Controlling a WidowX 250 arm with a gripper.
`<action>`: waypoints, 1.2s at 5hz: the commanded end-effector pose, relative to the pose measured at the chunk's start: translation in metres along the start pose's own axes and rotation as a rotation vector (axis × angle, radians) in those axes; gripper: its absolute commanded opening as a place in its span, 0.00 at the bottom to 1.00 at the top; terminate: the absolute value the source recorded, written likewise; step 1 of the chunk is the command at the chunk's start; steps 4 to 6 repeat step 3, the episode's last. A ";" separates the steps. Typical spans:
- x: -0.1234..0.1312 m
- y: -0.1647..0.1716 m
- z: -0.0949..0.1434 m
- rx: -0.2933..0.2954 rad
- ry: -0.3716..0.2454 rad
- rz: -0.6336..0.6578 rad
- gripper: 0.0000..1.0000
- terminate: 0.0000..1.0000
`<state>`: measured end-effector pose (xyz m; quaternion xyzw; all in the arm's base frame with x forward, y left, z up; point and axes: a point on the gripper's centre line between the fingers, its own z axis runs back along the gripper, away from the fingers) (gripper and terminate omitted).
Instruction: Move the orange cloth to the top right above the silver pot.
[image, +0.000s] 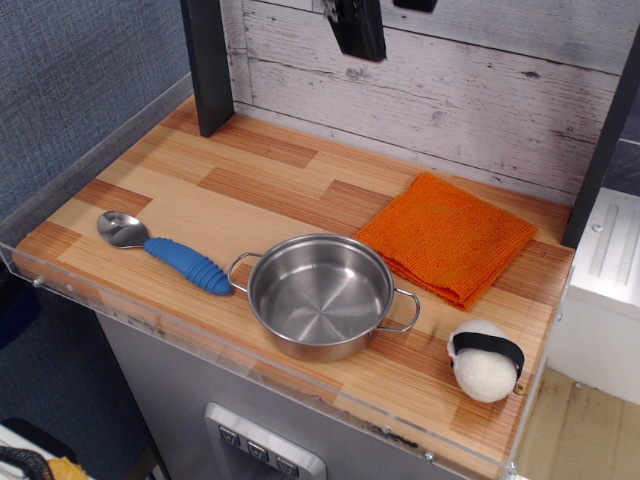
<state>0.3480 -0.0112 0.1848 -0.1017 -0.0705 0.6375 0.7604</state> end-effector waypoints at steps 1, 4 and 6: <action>0.000 0.005 0.018 -0.054 -0.011 -0.006 1.00 0.00; 0.000 0.005 0.018 -0.054 -0.011 -0.006 1.00 1.00; 0.000 0.005 0.018 -0.054 -0.011 -0.006 1.00 1.00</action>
